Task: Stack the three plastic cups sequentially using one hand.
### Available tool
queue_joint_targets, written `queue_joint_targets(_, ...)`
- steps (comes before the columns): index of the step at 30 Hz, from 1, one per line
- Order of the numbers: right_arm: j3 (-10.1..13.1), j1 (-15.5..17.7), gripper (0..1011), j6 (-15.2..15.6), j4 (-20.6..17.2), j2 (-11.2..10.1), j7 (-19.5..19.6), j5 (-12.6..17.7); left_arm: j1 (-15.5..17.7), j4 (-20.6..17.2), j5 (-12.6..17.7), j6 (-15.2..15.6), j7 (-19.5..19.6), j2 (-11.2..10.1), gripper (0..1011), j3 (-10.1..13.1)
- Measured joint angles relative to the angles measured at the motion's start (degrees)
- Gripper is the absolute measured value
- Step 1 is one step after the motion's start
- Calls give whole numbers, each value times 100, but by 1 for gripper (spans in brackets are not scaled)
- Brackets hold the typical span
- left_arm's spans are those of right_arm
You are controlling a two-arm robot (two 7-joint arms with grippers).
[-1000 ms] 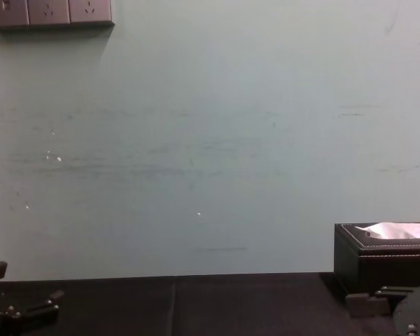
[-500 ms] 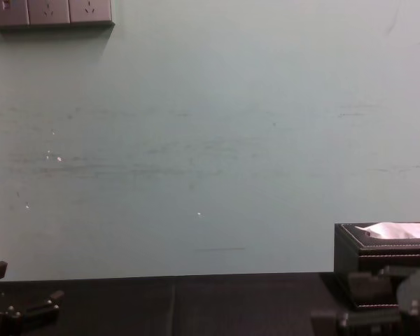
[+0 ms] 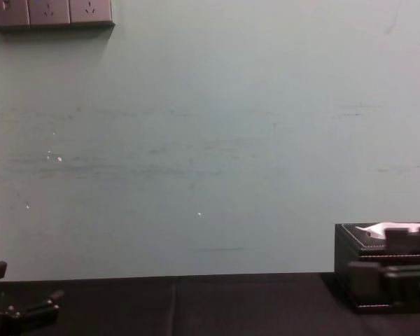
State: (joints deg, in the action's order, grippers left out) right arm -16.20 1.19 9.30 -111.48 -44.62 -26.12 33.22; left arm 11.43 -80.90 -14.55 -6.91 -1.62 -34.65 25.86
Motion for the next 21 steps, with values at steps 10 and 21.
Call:
queue_joint_targets(10,761,1110,1000,-627,-332,-676,-369,273,0,0,0,0,0,0,1010,0)
queue_joint_targets(21,1373,2038,1000,-833,-264,-1190,-734,313,0,0,0,0,0,0,1010,0)
